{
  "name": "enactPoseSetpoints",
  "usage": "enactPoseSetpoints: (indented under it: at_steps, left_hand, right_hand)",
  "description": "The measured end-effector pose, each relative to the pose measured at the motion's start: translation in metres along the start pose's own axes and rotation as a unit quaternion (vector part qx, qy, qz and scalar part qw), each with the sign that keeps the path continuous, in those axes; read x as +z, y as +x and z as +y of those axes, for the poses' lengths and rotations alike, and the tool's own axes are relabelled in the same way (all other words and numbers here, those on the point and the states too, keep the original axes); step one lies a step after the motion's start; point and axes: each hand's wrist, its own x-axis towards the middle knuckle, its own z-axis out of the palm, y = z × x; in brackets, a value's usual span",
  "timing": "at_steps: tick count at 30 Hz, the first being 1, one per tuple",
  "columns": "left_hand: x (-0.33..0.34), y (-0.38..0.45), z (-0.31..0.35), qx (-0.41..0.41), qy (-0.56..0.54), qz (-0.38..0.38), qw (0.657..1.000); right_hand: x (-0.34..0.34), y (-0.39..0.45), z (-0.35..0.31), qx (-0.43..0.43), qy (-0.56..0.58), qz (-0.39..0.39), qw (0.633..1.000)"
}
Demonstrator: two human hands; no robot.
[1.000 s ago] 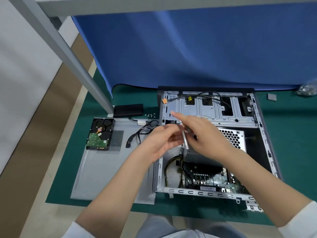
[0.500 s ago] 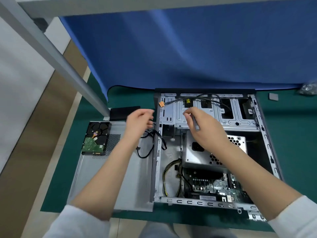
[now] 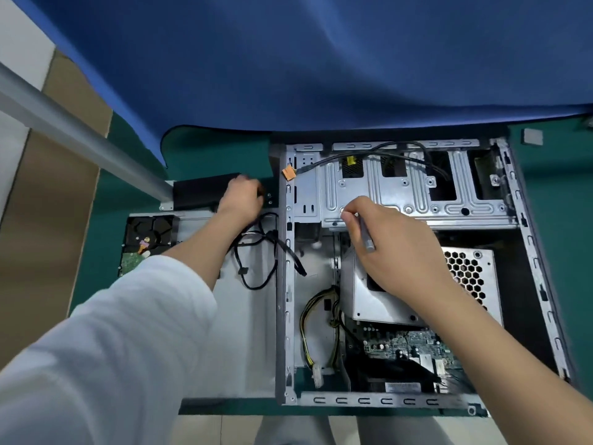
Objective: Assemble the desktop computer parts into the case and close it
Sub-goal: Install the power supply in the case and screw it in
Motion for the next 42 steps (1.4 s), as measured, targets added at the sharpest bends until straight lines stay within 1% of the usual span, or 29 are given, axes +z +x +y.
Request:
enactPoseSetpoints:
  at_steps: [4,6,11,18,23,26,31,37,39,42]
  left_hand:
    - [0.01,0.009,0.002,0.008,0.049,-0.026,0.998]
    - [0.015,0.011,0.001,0.007,0.058,-0.026,0.998]
    - [0.021,0.016,-0.002,-0.006,0.034,0.015,0.999]
    - [0.023,0.015,0.002,-0.041,0.027,0.011,0.999]
    - [0.024,0.016,0.0,-0.025,0.005,0.049,0.998]
    - [0.024,0.018,-0.001,-0.022,0.007,0.028,0.999]
    - [0.022,0.017,-0.003,-0.014,0.017,0.02,1.0]
    - [0.02,0.009,-0.001,0.048,0.128,0.018,0.99]
    - [0.019,0.01,-0.002,0.052,0.127,0.015,0.99]
    - [0.016,0.011,-0.003,0.044,0.09,0.014,0.995]
  right_hand:
    - [-0.001,0.001,-0.001,0.006,-0.007,-0.006,1.0]
    - [-0.001,0.0,-0.002,0.011,-0.008,-0.002,1.0]
    - [-0.004,-0.002,-0.005,0.01,-0.001,0.006,1.0]
    - [-0.003,-0.003,-0.006,0.013,-0.007,0.013,1.0]
    - [-0.002,-0.003,-0.006,0.008,-0.005,0.017,1.0]
    - [-0.002,-0.003,-0.005,0.012,-0.007,0.014,1.0]
    - [-0.002,-0.003,-0.006,0.013,-0.007,0.016,1.0]
    - [-0.002,-0.003,-0.005,0.017,-0.005,0.011,1.0]
    - [-0.002,-0.003,-0.005,0.017,-0.005,0.012,1.0]
    - [-0.002,-0.001,-0.004,0.019,-0.003,0.014,1.0]
